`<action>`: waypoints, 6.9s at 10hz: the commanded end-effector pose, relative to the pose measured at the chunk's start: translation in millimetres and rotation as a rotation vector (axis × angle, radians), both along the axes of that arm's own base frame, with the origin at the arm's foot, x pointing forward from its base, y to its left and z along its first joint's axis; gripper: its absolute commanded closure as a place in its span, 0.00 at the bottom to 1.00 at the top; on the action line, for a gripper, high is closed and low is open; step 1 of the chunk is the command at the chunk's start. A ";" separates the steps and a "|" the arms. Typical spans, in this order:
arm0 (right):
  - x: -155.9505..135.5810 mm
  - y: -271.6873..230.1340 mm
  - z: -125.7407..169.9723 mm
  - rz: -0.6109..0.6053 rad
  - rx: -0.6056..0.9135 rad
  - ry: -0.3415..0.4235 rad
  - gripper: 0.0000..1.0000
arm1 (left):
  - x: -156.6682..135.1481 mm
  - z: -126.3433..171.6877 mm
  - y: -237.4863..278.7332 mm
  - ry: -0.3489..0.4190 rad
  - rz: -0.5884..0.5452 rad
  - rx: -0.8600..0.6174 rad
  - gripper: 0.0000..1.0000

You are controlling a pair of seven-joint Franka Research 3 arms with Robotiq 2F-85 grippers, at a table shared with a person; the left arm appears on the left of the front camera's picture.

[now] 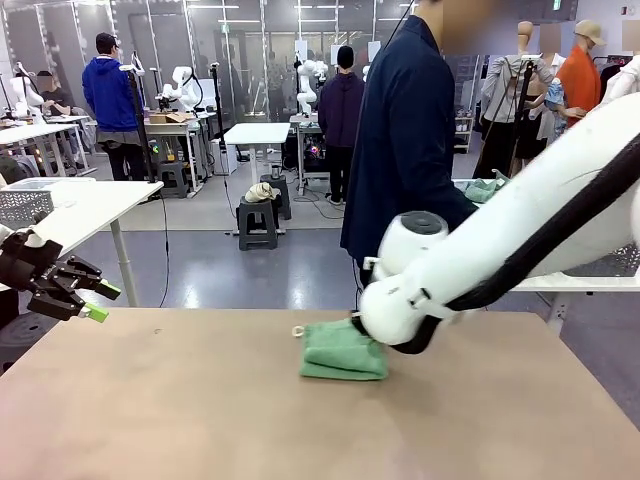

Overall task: Fold the towels and place them in the basket.
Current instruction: Place the folded Towel with hook on the right side of the table, then when a person lays out a Towel with hook on the table, fold it in half twice.

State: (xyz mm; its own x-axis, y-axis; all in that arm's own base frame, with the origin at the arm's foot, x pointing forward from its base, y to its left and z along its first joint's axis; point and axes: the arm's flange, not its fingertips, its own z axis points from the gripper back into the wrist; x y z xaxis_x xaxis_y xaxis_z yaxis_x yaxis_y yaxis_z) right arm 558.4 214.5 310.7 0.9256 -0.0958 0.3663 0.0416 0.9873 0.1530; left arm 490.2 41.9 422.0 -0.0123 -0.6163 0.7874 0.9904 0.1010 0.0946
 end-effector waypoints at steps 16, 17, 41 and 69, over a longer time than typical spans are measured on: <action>38.1 -294.6 15.1 -0.023 -0.174 0.068 0.74 | -0.5 1.1 -0.2 -0.002 0.001 -0.001 0.31; 37.4 -294.2 15.7 -0.024 -0.177 0.066 0.70 | -0.5 1.1 -0.2 -0.002 0.001 -0.001 0.31; -244.4 -251.6 381.1 -0.014 -0.167 -0.176 0.10 | -0.5 1.1 -0.2 -0.002 0.001 -0.001 0.31; -244.4 -251.6 381.1 -0.014 -0.167 -0.176 0.10 | -0.5 1.1 -0.2 -0.002 0.001 -0.001 0.31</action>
State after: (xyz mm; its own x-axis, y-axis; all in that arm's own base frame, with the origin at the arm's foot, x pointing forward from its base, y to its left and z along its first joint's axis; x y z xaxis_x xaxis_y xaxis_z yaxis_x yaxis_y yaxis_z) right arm 313.7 -37.3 692.1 0.8481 -0.0240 0.5293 0.0321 0.9995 -0.0060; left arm 490.2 42.1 421.8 -0.0118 -0.6164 0.7873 0.9903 0.1016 0.0944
